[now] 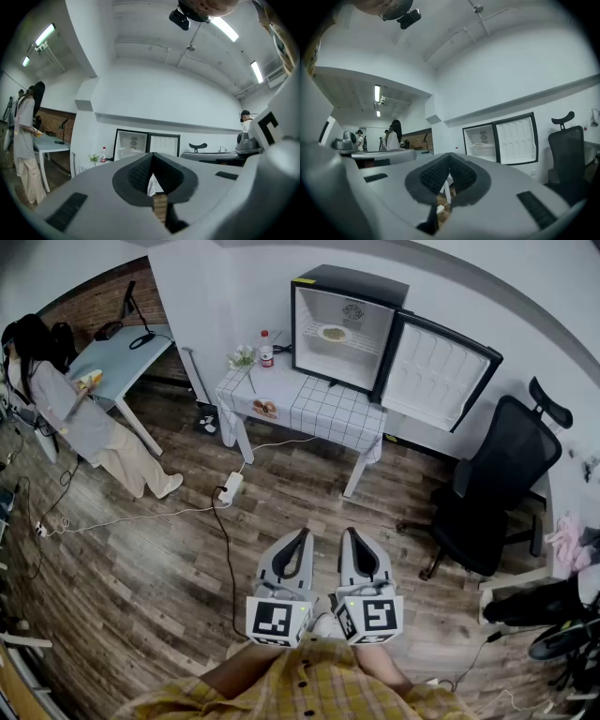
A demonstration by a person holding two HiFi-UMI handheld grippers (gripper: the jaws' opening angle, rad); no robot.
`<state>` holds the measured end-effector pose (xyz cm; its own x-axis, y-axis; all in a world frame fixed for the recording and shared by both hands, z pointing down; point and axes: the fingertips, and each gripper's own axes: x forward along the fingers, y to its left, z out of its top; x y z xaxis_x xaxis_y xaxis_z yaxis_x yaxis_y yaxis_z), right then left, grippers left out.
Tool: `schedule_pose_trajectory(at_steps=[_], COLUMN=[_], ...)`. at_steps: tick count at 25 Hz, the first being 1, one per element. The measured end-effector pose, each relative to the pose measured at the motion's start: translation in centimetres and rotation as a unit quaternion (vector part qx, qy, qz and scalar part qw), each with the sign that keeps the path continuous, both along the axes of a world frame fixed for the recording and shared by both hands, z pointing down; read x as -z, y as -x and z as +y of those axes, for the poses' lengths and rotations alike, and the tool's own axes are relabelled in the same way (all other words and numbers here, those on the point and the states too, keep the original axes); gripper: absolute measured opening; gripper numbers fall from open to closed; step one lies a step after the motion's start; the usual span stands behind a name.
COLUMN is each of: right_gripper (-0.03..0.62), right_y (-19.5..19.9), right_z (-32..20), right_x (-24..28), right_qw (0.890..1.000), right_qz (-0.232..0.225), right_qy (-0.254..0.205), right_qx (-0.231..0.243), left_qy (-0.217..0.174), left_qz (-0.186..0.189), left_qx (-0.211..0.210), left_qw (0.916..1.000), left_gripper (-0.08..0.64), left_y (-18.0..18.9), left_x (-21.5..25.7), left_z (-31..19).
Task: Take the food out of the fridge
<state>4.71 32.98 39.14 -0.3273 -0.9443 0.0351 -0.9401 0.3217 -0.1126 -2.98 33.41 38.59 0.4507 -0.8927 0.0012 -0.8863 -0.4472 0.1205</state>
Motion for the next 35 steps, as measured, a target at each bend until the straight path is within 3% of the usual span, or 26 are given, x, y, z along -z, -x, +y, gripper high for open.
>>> schedule_pose_trajectory(at_steps=[13, 20, 35], right_gripper=[0.006, 0.006, 0.006], right_y=[1.3, 3.0, 7.3], right_z=[0.2, 0.9, 2.0], right_x=[0.2, 0.5, -0.1], right_qw=[1.000, 1.000, 1.000], right_qz=[-0.004, -0.007, 0.013], right_qy=[-0.001, -0.001, -0.021], right_qx=[-0.002, -0.022, -0.013], left_qy=[-0.010, -0.010, -0.015], left_qz=[0.003, 0.001, 0.020], left_qx=[0.002, -0.020, -0.064], left_qw=[0.9999, 0.9997, 0.9977], left_gripper=[0.006, 0.006, 0.006], left_y=[1.7, 3.4, 6.0], left_x=[0.5, 0.9, -0.1], left_z=[-0.1, 0.2, 1.0])
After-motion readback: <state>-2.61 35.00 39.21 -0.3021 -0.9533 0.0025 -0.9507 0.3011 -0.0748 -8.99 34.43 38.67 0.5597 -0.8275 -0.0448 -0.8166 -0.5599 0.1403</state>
